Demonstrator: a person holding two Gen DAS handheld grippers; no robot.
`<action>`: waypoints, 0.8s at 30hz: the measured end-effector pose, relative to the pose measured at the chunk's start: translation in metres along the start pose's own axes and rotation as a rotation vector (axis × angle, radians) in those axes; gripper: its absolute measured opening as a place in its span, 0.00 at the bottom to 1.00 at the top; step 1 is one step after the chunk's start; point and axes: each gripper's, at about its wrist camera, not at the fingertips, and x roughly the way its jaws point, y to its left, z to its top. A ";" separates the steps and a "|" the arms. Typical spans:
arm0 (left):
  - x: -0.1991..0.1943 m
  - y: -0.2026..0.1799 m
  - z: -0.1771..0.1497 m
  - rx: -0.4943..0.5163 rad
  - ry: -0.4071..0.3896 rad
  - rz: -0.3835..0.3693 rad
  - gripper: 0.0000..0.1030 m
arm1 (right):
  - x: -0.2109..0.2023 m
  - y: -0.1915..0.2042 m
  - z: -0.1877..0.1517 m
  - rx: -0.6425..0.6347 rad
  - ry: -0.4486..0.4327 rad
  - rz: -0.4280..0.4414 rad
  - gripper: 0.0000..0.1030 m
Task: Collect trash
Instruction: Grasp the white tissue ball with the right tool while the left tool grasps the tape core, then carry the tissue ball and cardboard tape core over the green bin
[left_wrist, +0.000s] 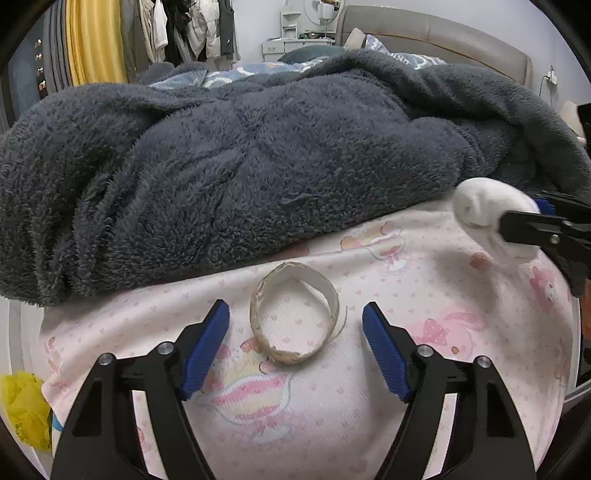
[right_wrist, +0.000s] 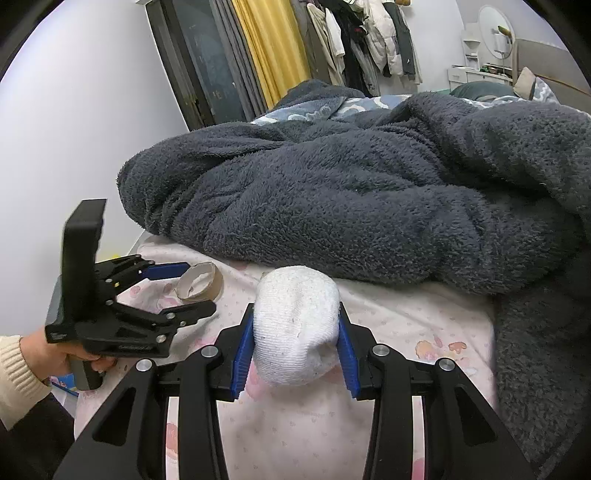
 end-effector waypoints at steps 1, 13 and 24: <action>0.002 0.001 0.001 -0.003 0.007 0.003 0.71 | -0.001 0.000 0.000 -0.001 0.000 0.000 0.40; -0.010 -0.011 -0.003 -0.014 0.025 0.009 0.47 | -0.021 0.001 -0.006 0.009 0.001 -0.003 0.40; -0.053 -0.031 -0.024 -0.019 0.003 0.004 0.47 | -0.039 0.014 -0.024 0.036 0.018 -0.009 0.40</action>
